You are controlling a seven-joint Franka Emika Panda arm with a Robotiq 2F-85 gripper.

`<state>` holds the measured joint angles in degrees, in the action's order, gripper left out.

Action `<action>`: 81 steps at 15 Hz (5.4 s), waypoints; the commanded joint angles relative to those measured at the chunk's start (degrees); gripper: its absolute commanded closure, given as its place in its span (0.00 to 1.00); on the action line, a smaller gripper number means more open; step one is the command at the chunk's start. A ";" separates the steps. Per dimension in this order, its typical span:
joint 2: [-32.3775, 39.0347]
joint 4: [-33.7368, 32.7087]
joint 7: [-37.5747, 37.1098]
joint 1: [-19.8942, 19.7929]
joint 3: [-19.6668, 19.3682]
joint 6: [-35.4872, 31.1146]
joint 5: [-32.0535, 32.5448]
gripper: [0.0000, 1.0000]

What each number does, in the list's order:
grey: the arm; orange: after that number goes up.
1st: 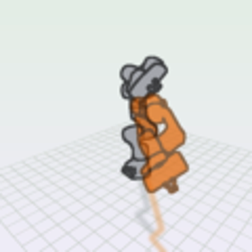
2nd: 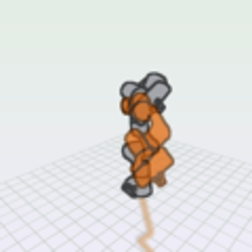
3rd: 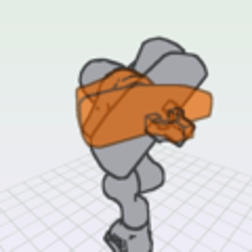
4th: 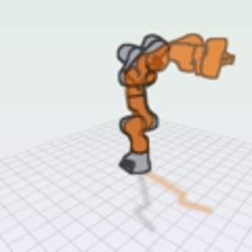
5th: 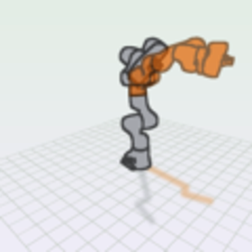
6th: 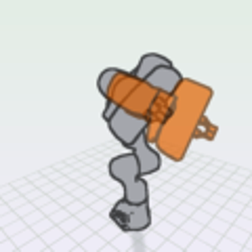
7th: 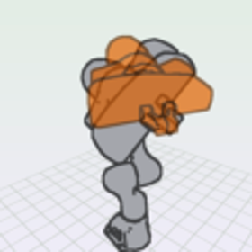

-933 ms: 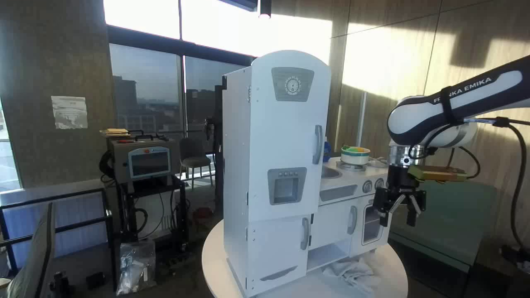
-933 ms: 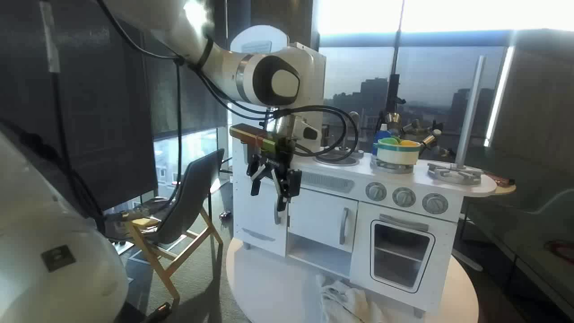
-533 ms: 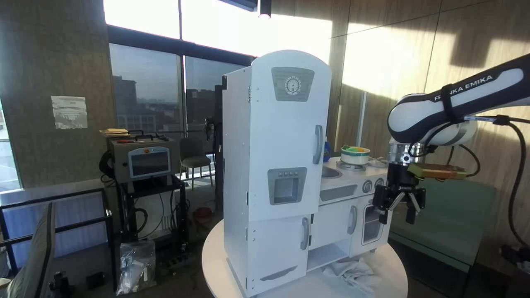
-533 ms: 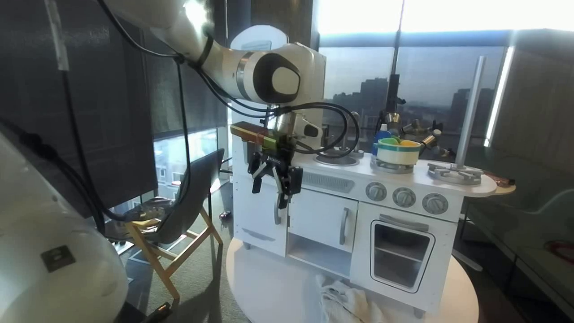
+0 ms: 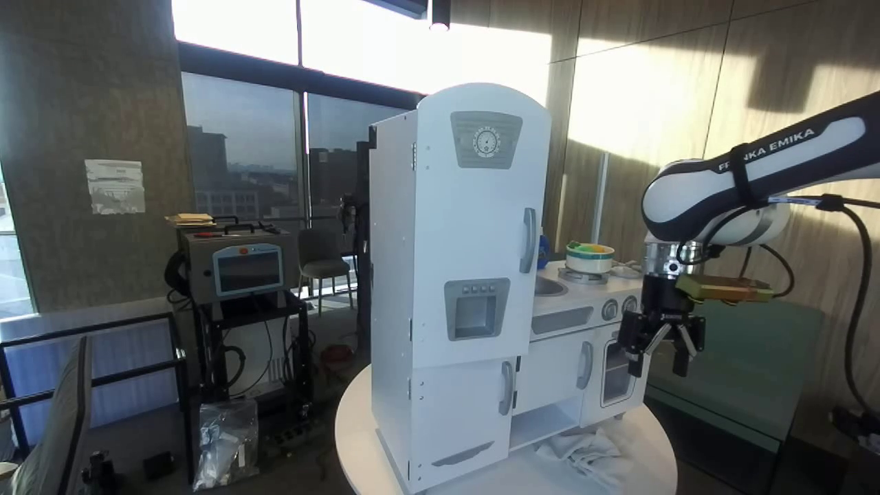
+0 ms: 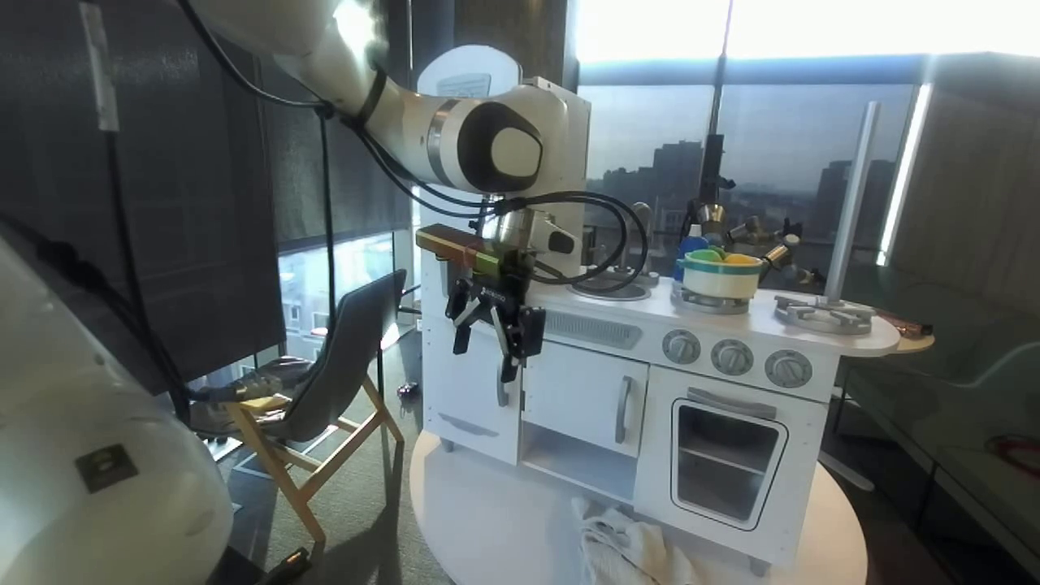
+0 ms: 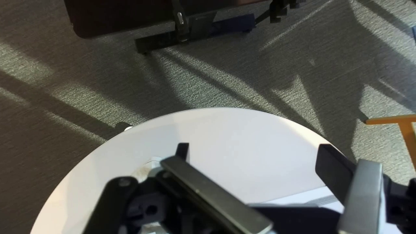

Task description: Open the cabinet door on the left

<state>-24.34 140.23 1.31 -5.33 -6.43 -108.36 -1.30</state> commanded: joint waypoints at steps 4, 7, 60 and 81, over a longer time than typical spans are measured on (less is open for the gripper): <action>-4.87 3.41 3.12 3.43 2.01 -13.87 -2.11 0.00; -8.56 4.15 1.98 4.17 2.95 -18.87 -2.54 0.00; -8.86 9.08 -4.55 9.21 11.95 -66.45 -2.06 0.00; -12.39 4.71 -4.78 3.12 14.07 -53.53 2.24 0.73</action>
<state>-32.87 144.61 -3.78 -3.60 9.06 -167.92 -0.06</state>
